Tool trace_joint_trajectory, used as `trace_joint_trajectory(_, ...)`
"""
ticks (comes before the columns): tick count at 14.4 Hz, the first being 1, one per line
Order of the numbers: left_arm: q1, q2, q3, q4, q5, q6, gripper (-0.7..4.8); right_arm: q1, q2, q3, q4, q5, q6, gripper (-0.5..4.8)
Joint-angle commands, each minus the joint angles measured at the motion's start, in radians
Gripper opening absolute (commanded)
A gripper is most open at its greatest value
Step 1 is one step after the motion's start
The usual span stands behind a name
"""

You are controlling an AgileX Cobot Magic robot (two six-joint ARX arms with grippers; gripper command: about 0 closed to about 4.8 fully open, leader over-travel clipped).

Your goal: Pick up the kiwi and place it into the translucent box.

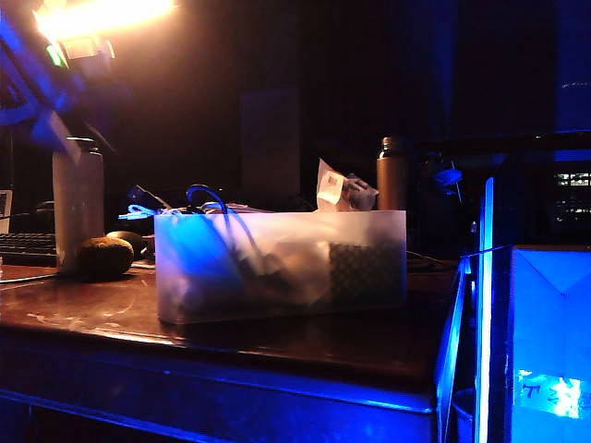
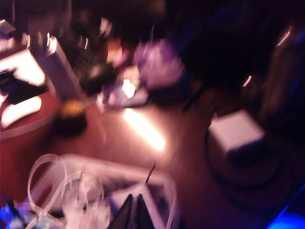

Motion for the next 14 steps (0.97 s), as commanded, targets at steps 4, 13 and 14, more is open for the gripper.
trace_joint_trajectory(4, -0.005, 0.155, 0.012, 0.024, -0.032, -0.025, 4.79, 0.001, 0.041, 0.005, 0.048, -0.045, -0.002, -0.01)
trace_joint_trajectory(13, -0.011, 0.294, 0.092, 0.095, -0.092, -0.025, 4.79, 0.001, 0.041, 0.005, 0.061, -0.087, -0.002, -0.01)
trace_joint_trajectory(14, -0.011, 0.308, 0.093, 0.095, -0.095, -0.025, 4.79, 0.001, 0.040, 0.005, 0.073, -0.089, -0.002, -0.01)
